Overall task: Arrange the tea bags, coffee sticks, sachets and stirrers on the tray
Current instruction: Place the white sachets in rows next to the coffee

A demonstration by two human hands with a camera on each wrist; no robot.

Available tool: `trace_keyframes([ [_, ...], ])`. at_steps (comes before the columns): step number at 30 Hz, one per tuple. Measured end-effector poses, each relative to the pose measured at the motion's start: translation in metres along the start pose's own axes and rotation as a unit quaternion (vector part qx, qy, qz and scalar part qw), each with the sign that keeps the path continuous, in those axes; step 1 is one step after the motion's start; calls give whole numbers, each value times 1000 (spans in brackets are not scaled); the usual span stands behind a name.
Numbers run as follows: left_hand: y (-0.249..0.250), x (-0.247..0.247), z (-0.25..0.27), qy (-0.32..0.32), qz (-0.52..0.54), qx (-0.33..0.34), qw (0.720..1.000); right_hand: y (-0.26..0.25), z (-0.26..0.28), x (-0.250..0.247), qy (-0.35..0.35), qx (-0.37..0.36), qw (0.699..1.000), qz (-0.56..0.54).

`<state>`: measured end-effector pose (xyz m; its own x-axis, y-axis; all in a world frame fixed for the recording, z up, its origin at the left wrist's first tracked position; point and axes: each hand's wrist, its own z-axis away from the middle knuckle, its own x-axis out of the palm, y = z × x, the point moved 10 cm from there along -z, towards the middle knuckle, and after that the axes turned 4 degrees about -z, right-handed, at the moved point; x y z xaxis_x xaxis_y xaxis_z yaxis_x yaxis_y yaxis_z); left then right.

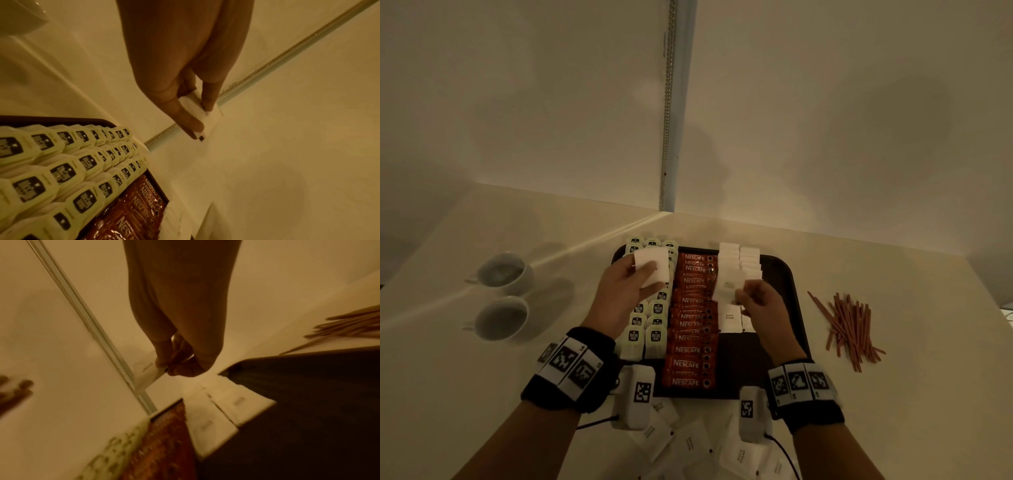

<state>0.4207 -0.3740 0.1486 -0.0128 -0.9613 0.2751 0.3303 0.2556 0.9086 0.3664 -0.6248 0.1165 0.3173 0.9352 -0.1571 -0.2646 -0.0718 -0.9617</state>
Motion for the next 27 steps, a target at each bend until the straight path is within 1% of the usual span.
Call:
trace_keyframes([
  [3, 1, -5, -1, 12, -38, 16, 999, 43, 0, -18, 32, 46, 995, 87],
  [5, 1, -7, -1, 20, -41, 22, 999, 65, 1, -25, 46, 75, 989, 116],
  [9, 0, -6, -2, 22, -25, 24, 999, 90, 4, -30, 58, 121, 978, 161],
  [11, 0, -6, -1, 19, -21, 24, 999, 95, 4, -27, 53, 130, 975, 174],
  [15, -1, -5, -2, 12, -8, 15, 1000, 95, 1, -21, 52, 121, 972, 196],
  [18, -4, -2, -3, 7, 2, -3, 1000, 90, -1, -21, 67, 103, 967, 221],
  [24, -9, 0, -2, -5, -55, 5, 998, 82, 0, -20, 83, 62, 962, 251],
  [27, -4, 3, -1, 1, -90, 22, 996, 63, -2, -14, 89, 27, 963, 253],
])
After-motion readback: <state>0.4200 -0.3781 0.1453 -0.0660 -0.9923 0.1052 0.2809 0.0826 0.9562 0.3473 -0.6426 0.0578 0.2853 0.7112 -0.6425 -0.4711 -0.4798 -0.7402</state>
